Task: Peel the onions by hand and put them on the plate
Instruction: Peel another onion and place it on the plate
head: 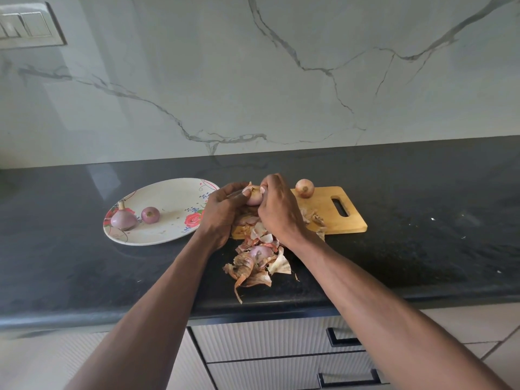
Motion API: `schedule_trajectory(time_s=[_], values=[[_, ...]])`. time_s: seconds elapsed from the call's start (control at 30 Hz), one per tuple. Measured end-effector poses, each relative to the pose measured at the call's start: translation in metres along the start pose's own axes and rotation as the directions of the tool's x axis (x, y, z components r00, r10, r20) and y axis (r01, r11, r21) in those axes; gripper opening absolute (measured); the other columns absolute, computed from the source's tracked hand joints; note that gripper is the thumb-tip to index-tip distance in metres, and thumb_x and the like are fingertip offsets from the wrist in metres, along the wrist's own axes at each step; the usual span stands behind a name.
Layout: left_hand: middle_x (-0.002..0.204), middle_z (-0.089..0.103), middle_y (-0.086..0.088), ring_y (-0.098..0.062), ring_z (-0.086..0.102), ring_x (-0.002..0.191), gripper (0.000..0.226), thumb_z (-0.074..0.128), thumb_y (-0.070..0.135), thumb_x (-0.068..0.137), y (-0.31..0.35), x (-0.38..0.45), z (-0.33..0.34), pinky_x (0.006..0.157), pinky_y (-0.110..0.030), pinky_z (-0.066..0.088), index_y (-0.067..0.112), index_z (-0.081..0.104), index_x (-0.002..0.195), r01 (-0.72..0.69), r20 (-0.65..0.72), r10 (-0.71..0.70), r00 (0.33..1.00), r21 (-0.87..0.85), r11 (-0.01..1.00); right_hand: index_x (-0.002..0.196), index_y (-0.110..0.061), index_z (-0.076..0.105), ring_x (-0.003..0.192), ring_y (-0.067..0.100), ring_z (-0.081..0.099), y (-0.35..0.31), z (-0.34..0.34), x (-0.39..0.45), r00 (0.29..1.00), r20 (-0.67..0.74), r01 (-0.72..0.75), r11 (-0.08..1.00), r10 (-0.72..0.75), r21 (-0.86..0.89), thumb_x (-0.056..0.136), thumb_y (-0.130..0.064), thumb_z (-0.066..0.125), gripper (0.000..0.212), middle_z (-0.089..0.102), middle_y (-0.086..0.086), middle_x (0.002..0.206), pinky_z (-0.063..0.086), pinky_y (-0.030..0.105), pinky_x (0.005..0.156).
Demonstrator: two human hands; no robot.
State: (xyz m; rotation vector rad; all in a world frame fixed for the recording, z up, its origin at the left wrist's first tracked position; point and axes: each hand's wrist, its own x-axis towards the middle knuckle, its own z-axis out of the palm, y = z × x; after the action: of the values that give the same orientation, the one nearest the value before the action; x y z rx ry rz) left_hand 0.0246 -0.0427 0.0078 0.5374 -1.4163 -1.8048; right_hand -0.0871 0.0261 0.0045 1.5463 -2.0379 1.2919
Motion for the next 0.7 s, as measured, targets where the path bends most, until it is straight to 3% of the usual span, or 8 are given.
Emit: schedule_trajectory(time_s=[0.13,0.27,0.43,0.53,0.7], values=[[0.093,0.074,-0.019,-0.028,0.074,0.078,0.015,0.058,0.000,0.097,0.0010,0.0010,0.0007,0.062,-0.035,0.062,0.002,0.065,0.110,0.016,-0.005,-0.016,1.000,-0.053,0.998,0.099,-0.001,0.053,0.079,0.016,0.044,-0.0026,-0.0030,0.0005,0.997,0.002,-0.075,0.991,0.075,0.111,0.097,0.001,0.046,0.007,0.053,0.011,0.096,0.028,0.019,0.063],[0.090,0.074,-0.018,-0.026,0.074,0.074,0.015,0.054,0.000,0.099,0.0041,-0.0003,0.0035,0.062,-0.033,0.062,0.001,0.063,0.110,0.025,-0.015,-0.026,1.000,-0.092,0.995,0.101,-0.001,0.053,0.081,0.015,0.047,-0.0041,-0.0072,-0.0005,0.992,0.011,-0.128,0.971,0.129,0.202,0.099,0.000,0.045,0.009,0.052,0.007,0.096,0.036,0.013,0.062],[0.091,0.076,-0.015,-0.027,0.074,0.082,0.016,0.051,-0.001,0.101,0.0030,0.0024,0.0011,0.074,-0.035,0.064,0.001,0.061,0.113,0.006,-0.057,-0.012,0.998,-0.112,0.994,0.098,-0.003,0.052,0.082,0.014,0.046,-0.0054,-0.0079,-0.0018,0.991,-0.013,-0.128,0.965,0.135,0.228,0.098,0.002,0.045,0.009,0.052,0.006,0.094,0.036,0.010,0.062],[0.099,0.074,-0.018,-0.029,0.073,0.087,0.018,0.051,0.005,0.102,0.0012,0.0037,-0.0008,0.075,-0.035,0.064,0.000,0.063,0.115,0.023,-0.052,-0.028,0.998,-0.107,0.994,0.096,-0.004,0.052,0.080,0.015,0.048,-0.0052,-0.0072,-0.0031,0.992,-0.022,-0.114,0.959,0.124,0.258,0.097,0.002,0.047,0.008,0.054,0.007,0.091,0.036,0.013,0.060],[0.094,0.073,-0.020,-0.028,0.073,0.080,0.021,0.050,0.014,0.105,0.0026,0.0021,-0.0008,0.073,-0.033,0.064,-0.001,0.065,0.108,0.054,-0.069,-0.062,0.996,-0.107,0.993,0.094,-0.007,0.048,0.081,0.018,0.049,-0.0053,-0.0088,-0.0033,0.990,-0.017,-0.127,0.941,0.140,0.312,0.096,0.005,0.046,0.013,0.053,0.006,0.090,0.039,0.024,0.063]])
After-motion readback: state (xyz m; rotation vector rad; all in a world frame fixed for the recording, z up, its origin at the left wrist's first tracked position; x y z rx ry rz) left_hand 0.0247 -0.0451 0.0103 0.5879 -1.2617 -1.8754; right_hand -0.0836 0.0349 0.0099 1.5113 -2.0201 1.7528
